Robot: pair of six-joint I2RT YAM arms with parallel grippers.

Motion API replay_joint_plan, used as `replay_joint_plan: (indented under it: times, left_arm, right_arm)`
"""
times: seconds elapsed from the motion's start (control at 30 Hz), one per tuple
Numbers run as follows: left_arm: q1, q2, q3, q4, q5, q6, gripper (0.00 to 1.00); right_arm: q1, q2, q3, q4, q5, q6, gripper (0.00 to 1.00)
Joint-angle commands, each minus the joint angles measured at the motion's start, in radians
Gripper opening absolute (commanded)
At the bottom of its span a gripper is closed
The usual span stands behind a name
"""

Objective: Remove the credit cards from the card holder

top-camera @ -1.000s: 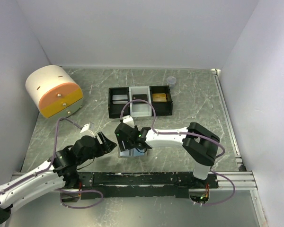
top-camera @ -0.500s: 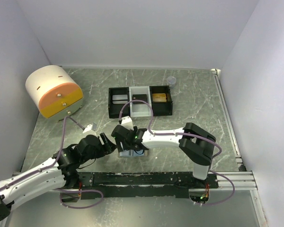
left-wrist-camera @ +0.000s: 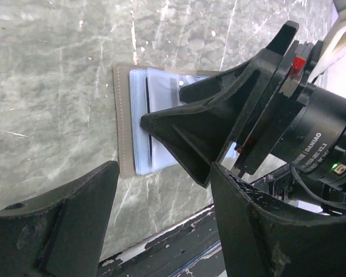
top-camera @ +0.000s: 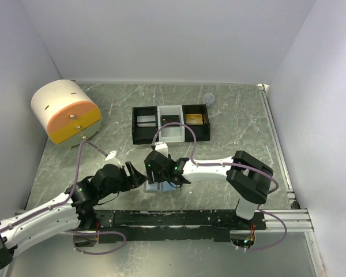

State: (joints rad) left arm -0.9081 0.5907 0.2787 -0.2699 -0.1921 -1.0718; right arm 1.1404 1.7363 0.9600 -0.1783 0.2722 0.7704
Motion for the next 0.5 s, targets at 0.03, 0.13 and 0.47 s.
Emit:
replay_joint_plan:
  times: [0.03, 0.13, 0.47]
  left_arm:
    - [-0.006, 0.08, -0.021, 0.186, 0.119, 0.066, 0.76]
    - [-0.005, 0.142, -0.025, 0.265, 0.166, 0.075, 0.75]
    - [-0.007, 0.269, -0.061, 0.465, 0.228, 0.067, 0.72]
  right_arm:
    - [-0.021, 0.011, -0.088, 0.058, -0.139, 0.036, 0.63]
    - [-0.03, -0.011, -0.122, 0.1, -0.162, 0.042, 0.62]
    - [-0.069, -0.052, -0.184, 0.185, -0.238, 0.056, 0.62]
